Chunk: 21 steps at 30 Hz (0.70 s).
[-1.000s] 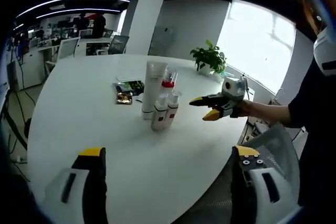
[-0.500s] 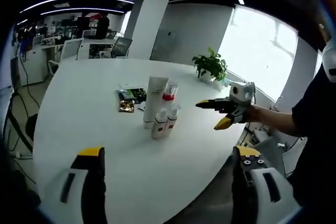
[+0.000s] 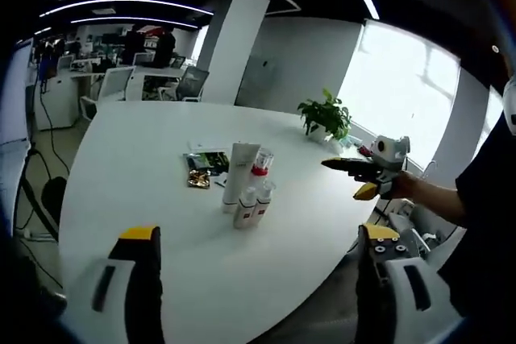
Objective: Arrange the skincare products in the storage area until every visible bottle or jar stands upright without overlapping.
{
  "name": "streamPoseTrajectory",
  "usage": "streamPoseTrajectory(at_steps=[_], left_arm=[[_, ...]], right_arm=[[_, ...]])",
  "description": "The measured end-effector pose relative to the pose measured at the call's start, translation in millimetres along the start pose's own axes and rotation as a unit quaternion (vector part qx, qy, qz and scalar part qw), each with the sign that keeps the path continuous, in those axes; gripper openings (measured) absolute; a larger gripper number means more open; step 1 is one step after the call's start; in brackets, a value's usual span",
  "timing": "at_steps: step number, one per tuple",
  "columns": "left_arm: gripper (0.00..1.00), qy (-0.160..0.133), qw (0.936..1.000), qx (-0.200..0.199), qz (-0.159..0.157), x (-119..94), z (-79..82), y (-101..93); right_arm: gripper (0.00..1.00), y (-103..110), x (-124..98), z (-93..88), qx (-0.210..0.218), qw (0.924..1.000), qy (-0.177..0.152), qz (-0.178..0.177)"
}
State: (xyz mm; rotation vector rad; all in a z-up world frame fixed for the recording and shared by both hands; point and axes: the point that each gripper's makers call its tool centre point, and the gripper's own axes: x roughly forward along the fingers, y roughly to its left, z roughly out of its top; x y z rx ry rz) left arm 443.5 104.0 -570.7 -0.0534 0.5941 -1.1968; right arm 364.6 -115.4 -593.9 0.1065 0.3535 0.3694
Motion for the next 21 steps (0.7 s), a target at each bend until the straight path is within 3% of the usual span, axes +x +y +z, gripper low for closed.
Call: streamPoseTrajectory(at_steps=[4, 12, 21], left_arm=[[0.97, 0.014, 0.9998, 0.01, -0.002, -4, -2.3, -4.5], [0.99, -0.002, 0.9999, 0.008, 0.015, -19, 16.1, 1.8], [0.99, -0.001, 0.9995, 0.015, 0.027, -34, 23.4, -1.2]], right_arm=[[0.99, 6, -7, 8.8, 0.011, 0.9999, -0.01, -0.004], [0.99, 22, -21, 31.7, 0.031, 0.9985, -0.043, -0.013], [0.99, 30, -33, 40.1, 0.026, 0.9985, -0.044, -0.018]])
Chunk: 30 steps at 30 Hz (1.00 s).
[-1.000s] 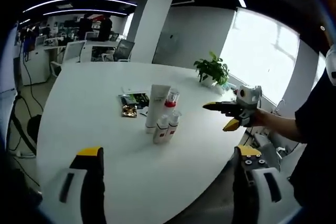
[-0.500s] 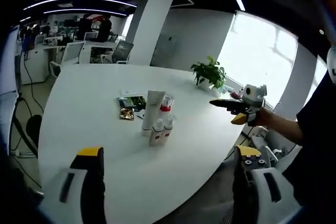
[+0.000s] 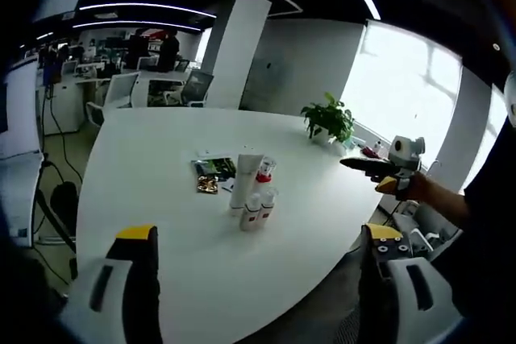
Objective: Arrange the skincare products in the storage area until every visible bottle or jar stands upright without overlapping.
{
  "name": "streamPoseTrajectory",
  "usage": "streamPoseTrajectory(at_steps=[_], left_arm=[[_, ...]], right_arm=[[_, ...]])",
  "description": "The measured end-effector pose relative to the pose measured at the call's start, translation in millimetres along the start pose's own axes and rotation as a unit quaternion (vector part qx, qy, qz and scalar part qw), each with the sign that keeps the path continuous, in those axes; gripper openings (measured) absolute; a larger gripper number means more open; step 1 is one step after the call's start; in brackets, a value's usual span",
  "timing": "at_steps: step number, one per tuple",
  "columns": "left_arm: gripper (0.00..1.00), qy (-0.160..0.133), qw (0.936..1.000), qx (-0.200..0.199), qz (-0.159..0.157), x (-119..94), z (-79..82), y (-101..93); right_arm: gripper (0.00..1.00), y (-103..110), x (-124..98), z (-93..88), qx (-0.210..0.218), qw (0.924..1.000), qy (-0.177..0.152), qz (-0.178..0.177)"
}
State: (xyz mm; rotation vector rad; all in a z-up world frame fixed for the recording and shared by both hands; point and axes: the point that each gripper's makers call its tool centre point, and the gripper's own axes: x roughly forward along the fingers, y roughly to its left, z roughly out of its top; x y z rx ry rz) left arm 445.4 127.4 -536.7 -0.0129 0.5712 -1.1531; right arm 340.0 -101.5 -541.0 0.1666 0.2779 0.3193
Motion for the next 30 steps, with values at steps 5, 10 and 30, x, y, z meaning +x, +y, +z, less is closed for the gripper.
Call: streamPoseTrajectory(at_steps=[5, 10, 30], left_arm=[[0.98, 0.004, 1.0, 0.004, -0.003, -4, 3.0, -6.7], [0.98, 0.002, 1.0, 0.006, 0.001, -7, 7.4, -9.3], [0.96, 0.025, 0.9996, 0.011, -0.006, 0, -2.5, -17.2]], right_arm=[[0.99, -3, -8, 5.9, 0.0, 0.9999, -0.006, -0.008], [0.99, -9, -18, 5.5, 0.002, 0.9998, -0.007, -0.018], [0.98, -14, -26, -6.9, 0.014, 0.9994, -0.003, -0.03]])
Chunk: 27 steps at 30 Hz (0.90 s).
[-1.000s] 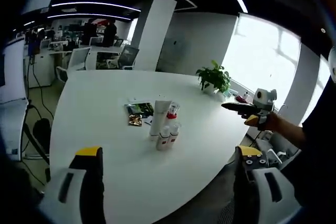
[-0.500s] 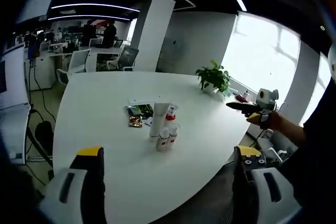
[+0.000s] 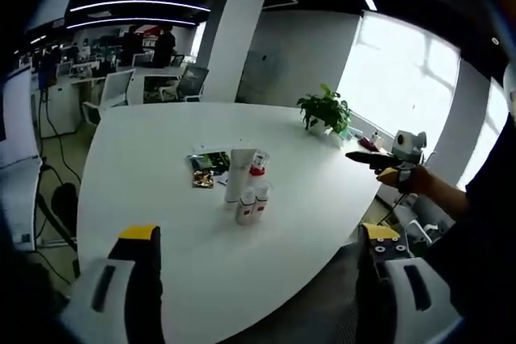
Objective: Arrange the skincare products in the storage area until every visible bottle or jar stands upright without overlapping.
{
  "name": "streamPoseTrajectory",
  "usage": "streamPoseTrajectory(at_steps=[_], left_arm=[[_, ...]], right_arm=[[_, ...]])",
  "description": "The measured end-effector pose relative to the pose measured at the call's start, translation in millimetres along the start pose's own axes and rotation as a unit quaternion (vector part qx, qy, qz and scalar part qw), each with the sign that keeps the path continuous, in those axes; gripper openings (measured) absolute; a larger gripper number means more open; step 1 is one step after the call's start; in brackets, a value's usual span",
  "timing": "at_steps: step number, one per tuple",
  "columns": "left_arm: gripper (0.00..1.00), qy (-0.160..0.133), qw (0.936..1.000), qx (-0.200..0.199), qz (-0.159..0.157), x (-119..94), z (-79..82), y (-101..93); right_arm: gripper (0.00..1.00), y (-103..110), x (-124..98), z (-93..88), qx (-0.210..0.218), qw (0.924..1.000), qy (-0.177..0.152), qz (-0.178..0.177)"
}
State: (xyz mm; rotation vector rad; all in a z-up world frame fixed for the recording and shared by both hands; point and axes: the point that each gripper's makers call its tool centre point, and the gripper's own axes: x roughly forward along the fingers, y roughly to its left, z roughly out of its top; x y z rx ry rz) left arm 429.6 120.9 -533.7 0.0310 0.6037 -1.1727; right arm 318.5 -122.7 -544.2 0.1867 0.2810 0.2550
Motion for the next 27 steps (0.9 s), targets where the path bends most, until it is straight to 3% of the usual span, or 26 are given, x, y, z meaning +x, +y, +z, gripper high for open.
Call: streamPoseTrajectory(at_steps=[12, 27], left_arm=[[0.95, 0.005, 1.0, -0.001, -0.002, 13, 12.9, 6.5], [0.88, 0.0, 0.9997, 0.004, -0.024, 59, 41.7, 13.0]], right_arm=[[0.98, -8, 1, -6.6, 0.012, 0.9999, -0.003, -0.003], [0.98, -21, -1, -11.8, 0.029, 0.9995, -0.001, -0.011]])
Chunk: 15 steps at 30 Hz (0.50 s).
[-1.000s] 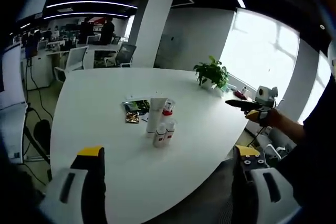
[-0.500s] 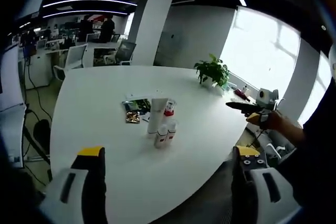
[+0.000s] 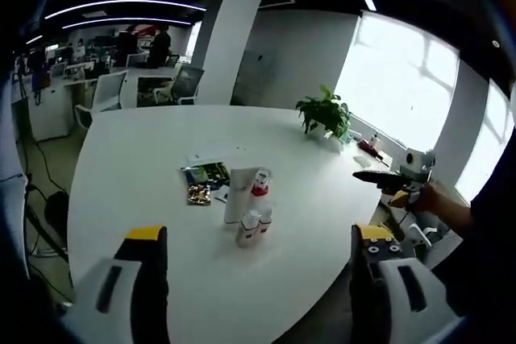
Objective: Arrange the skincare products in the storage area until every visible bottle or jar stands upright without overlapping.
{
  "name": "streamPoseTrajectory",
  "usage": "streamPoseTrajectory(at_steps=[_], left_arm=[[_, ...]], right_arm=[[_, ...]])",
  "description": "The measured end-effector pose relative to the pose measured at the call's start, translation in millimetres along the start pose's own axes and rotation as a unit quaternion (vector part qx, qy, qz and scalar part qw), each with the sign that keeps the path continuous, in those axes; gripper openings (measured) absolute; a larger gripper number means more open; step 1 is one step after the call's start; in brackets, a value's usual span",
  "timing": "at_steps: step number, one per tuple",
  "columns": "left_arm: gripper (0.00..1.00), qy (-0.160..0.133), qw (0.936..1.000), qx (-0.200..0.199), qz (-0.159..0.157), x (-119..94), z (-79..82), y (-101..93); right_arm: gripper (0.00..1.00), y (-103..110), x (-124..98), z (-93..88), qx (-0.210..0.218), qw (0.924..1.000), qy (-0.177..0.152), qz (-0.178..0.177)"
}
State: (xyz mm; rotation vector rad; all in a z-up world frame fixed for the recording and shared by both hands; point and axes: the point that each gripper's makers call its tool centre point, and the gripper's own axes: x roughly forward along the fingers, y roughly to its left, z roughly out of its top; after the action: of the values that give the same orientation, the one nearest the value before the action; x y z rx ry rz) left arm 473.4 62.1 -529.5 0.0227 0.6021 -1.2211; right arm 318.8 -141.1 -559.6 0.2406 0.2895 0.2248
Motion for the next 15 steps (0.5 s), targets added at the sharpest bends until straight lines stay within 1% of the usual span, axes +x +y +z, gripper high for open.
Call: streamPoseTrajectory(at_steps=[6, 11, 15], left_arm=[[0.85, 0.013, 0.9999, 0.003, -0.005, 16, 10.1, 13.9], [0.83, 0.005, 0.9999, -0.004, -0.01, 29, 26.5, 26.0], [0.81, 0.006, 0.9999, -0.004, -0.011, 42, 35.3, 35.8]], right_arm=[[0.98, -8, 5, -3.0, 0.008, 1.0, 0.003, -0.004], [0.98, -13, 7, -3.4, 0.016, 0.9998, 0.0, -0.008], [0.98, -14, 10, -9.0, 0.022, 0.9997, 0.005, -0.006]])
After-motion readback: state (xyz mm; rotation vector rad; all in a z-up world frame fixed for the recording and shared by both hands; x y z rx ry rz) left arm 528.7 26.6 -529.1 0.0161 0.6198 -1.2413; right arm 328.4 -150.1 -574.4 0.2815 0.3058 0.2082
